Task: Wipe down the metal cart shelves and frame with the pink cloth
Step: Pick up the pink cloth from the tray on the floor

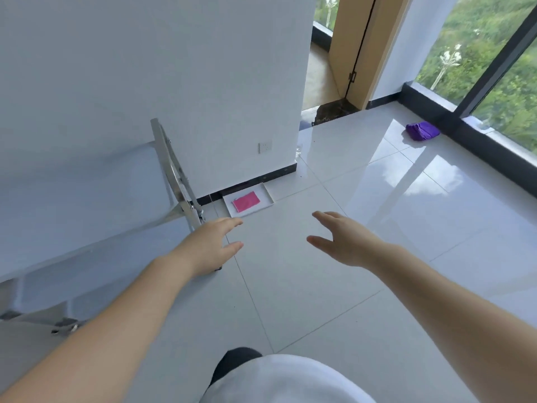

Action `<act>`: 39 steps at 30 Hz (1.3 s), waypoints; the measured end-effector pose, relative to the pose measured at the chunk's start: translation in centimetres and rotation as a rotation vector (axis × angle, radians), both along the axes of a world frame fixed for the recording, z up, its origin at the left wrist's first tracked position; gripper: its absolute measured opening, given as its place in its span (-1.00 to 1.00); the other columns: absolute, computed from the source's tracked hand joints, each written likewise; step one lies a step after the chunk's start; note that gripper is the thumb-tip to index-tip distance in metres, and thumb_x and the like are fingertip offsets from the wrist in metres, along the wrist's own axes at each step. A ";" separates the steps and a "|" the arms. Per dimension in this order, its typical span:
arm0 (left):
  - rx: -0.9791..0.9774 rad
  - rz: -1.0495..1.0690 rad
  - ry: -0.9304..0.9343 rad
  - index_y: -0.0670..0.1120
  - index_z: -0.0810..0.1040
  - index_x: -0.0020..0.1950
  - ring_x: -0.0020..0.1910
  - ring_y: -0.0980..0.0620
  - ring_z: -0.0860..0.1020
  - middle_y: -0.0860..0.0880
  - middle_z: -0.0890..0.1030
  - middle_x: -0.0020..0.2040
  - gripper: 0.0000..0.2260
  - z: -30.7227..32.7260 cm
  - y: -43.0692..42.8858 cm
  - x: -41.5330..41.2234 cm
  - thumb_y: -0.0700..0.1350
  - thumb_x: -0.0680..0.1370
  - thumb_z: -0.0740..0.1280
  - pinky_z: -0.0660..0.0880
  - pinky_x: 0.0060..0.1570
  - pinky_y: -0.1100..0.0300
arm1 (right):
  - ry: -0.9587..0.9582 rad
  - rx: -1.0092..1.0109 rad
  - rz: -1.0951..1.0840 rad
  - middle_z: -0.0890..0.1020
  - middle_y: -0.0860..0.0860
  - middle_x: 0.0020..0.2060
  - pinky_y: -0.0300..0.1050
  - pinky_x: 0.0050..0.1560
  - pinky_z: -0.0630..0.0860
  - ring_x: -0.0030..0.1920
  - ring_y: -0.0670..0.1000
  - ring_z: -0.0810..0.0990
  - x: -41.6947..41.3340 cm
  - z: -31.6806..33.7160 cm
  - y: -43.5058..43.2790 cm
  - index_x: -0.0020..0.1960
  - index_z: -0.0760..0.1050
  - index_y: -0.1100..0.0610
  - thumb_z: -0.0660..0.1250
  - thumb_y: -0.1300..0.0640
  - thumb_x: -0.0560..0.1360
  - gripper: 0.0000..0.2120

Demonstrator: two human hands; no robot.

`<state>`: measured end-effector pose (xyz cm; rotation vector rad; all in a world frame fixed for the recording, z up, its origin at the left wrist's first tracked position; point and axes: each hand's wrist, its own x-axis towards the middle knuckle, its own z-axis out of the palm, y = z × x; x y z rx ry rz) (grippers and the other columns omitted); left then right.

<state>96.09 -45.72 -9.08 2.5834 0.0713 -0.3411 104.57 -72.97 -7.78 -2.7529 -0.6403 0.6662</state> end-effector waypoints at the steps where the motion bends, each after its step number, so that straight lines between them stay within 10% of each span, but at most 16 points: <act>1: -0.009 0.018 0.001 0.04 0.29 0.46 0.39 0.09 0.31 0.09 0.32 0.44 -0.54 -0.1 -0.5 0.7 0.03 0.57 0.26 0.27 0.32 0.19 | 0.004 -0.003 0.017 0.25 -0.07 0.47 -0.03 0.26 0.40 0.30 0.05 0.43 1.2 0.0 -0.2 0.53 0.09 -0.01 0.14 -0.21 0.57 -0.39; 39: -0.084 0.411 0.152 0.00 0.26 0.47 0.28 0.02 0.41 0.05 0.35 0.41 -0.53 -5.2 12.9 41.0 0.01 0.58 0.25 0.32 0.26 0.17 | 0.125 -0.062 0.446 0.25 -0.07 0.47 0.01 0.25 0.42 0.31 0.04 0.42 49.5 -3.9 20.4 0.53 0.10 0.02 0.15 -0.14 0.59 -0.43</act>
